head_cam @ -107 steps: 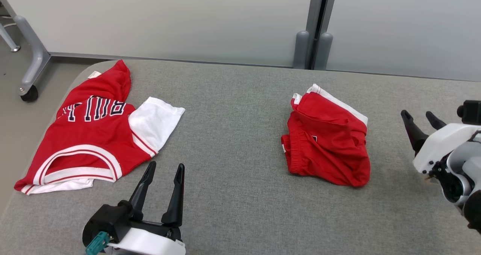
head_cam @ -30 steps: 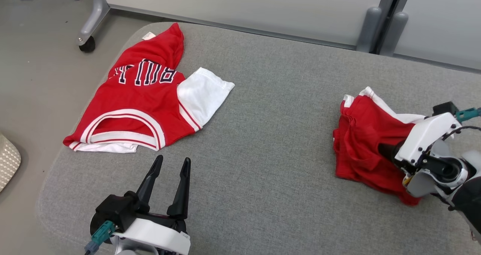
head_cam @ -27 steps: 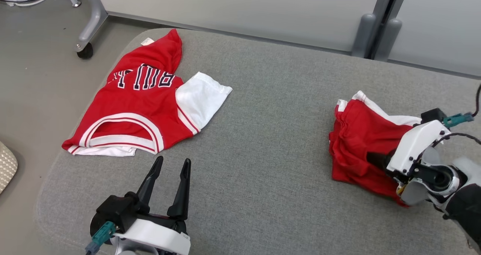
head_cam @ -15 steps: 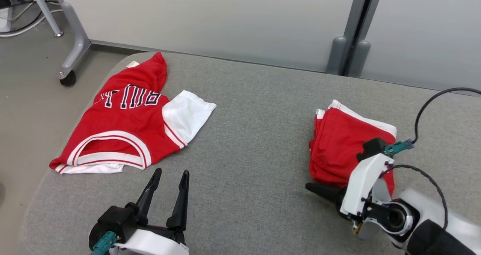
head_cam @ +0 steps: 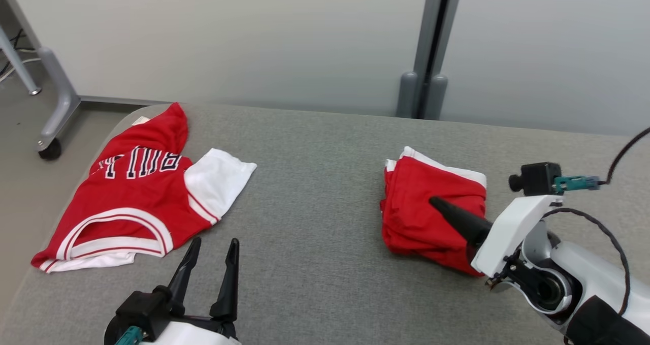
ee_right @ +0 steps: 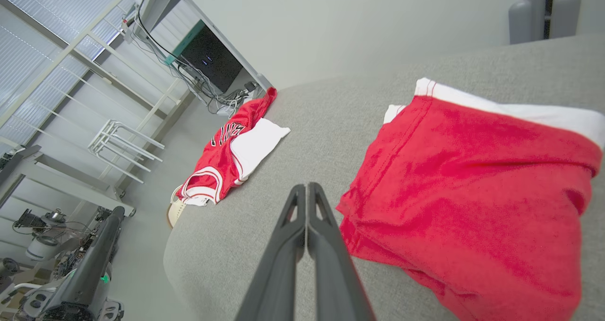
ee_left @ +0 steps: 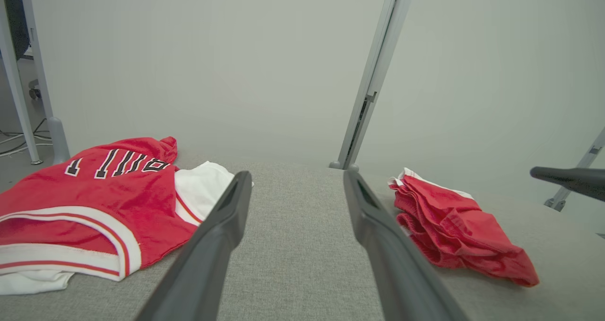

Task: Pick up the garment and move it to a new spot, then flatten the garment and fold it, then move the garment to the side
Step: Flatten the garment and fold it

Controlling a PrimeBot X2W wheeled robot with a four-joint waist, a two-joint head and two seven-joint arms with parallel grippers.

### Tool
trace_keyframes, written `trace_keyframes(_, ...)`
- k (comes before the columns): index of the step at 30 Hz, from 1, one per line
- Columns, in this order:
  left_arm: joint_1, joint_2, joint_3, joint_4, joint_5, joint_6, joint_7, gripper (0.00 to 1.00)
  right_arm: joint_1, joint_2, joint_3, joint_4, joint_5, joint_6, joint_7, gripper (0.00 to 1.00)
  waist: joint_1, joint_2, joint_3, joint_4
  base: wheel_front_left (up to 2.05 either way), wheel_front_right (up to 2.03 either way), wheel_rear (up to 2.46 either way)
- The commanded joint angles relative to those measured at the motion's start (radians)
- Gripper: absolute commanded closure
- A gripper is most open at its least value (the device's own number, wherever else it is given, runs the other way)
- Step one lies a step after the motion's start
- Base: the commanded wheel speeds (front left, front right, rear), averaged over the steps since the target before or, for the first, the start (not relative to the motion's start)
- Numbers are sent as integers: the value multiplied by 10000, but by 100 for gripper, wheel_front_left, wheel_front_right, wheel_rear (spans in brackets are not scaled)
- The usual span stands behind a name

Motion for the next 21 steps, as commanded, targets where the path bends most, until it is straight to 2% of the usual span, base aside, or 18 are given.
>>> trace_keyframes(1, 157, 46, 149, -80, 9, 62, -4, 0, -14, -131, -108, -78, -304, 5, -433, 82, 0, 0, -127, -239, 0, 0, 0)
trace_keyframes(4, 196, 85, 386, -190, -30, 91, -3, 0, -83, -296, -250, -175, -890, 5, -1228, 55, 0, 0, -178, -517, 0, 0, 0)
trace_keyframes(6, 257, 94, 547, -283, -49, 93, -2, 0, -33, -279, -271, -256, -1154, 5, -1600, 13, 0, 0, -202, -705, 0, 0, 0)
trace_keyframes(7, 269, 123, 656, -317, -65, 95, -2, 0, -4, -319, -309, -237, -1345, 5, -1809, 0, 0, 0, -213, -807, 0, 0, 0)
trace_keyframes(14, 319, 104, 1063, -641, -48, 213, -3, 0, 351, -288, -896, 273, -2407, 5, -3054, 0, 0, 0, -217, -1314, 0, 0, 0)
trace_keyframes(21, 362, 84, 1337, -910, 43, 232, -3, 0, 971, 3, -2252, 578, -4006, 5, -3398, 0, 0, 0, -164, -1704, 0, 0, 0)
